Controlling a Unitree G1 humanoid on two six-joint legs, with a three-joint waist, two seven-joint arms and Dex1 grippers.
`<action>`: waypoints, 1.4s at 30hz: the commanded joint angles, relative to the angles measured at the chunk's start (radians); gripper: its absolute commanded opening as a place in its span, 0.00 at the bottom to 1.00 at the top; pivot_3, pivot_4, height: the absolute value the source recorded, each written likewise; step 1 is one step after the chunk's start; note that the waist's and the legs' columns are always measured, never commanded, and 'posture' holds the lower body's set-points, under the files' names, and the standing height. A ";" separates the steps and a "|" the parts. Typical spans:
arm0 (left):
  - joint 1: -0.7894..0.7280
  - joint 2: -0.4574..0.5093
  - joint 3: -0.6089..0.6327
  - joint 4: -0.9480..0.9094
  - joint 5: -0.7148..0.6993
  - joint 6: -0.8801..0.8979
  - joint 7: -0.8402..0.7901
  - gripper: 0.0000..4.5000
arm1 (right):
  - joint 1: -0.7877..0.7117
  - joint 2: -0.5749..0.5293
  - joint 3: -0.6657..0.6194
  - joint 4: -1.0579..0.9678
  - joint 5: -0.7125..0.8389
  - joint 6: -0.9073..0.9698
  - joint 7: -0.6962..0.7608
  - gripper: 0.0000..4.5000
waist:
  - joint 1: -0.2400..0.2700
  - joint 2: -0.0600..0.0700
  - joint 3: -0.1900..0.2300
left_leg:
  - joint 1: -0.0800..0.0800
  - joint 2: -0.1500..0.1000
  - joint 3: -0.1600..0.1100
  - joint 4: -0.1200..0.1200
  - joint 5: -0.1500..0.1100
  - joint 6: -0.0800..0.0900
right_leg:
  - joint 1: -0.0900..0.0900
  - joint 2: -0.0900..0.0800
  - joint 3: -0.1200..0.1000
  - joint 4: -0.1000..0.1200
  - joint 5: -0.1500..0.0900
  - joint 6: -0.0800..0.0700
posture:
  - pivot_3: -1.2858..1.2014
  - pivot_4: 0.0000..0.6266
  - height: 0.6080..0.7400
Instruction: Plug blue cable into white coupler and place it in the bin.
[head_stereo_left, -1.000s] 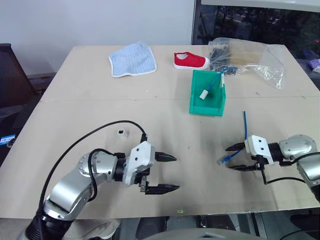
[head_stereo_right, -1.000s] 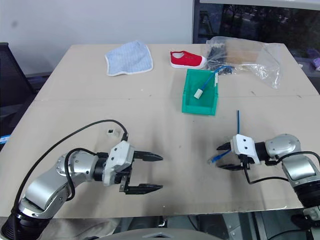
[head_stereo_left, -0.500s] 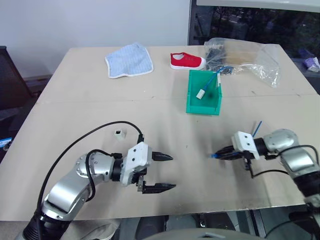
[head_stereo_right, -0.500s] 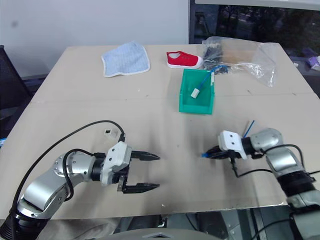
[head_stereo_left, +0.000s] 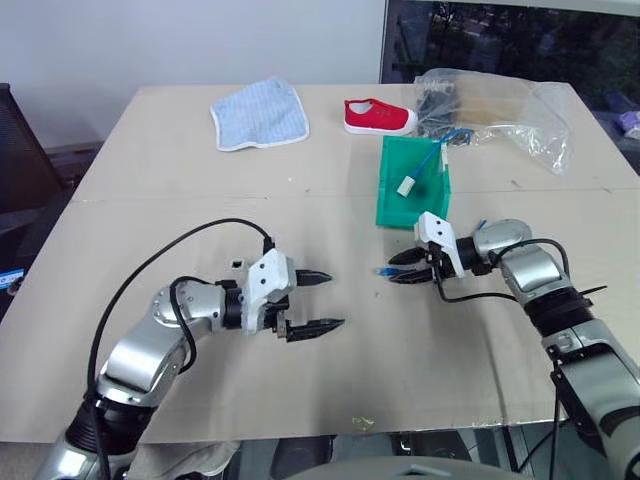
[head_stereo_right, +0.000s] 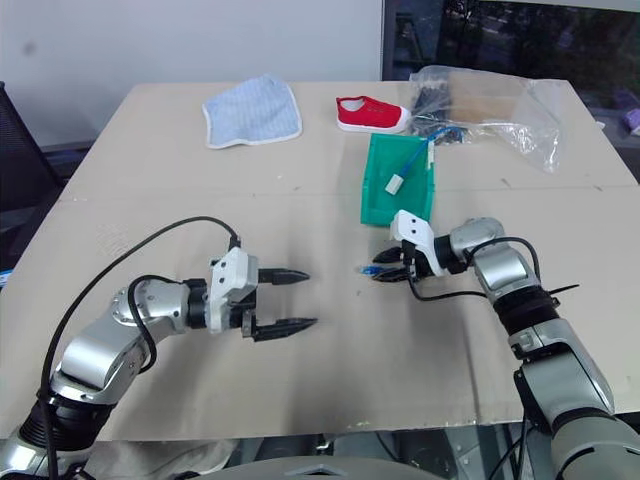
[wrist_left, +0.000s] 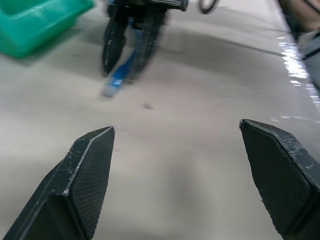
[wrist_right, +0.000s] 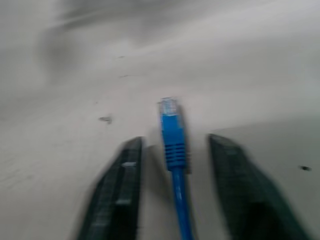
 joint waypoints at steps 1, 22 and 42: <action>-0.062 -0.031 -0.038 0.055 0.076 -0.010 0.040 0.92 | 0.093 -0.034 -0.127 -0.180 0.111 0.054 -0.038 0.85 | 0.009 0.000 0.000 | 0.000 -0.001 0.000 0.001 -0.001 0.001 | 0.000 0.000 -0.001 0.000 0.000 0.000 | 0.52 0.24 1.00; -0.561 -0.326 -0.311 0.787 0.369 -0.319 -0.228 0.79 | 0.792 -0.063 -0.489 -0.842 0.373 0.193 -0.426 1.00 | -0.014 -0.002 0.001 | 0.003 -0.009 -0.005 0.012 -0.001 0.003 | 0.004 0.001 0.003 0.014 -0.001 0.002 | 0.52 0.24 1.00; -0.557 -0.389 -0.093 0.514 -0.072 0.435 -0.316 0.01 | 0.824 0.095 -0.413 -0.960 0.770 0.454 -0.652 1.00 | -0.017 -0.003 0.001 | 0.003 -0.008 -0.007 0.013 -0.001 0.003 | 0.005 0.000 0.002 0.015 -0.002 0.003 | 0.52 0.24 1.00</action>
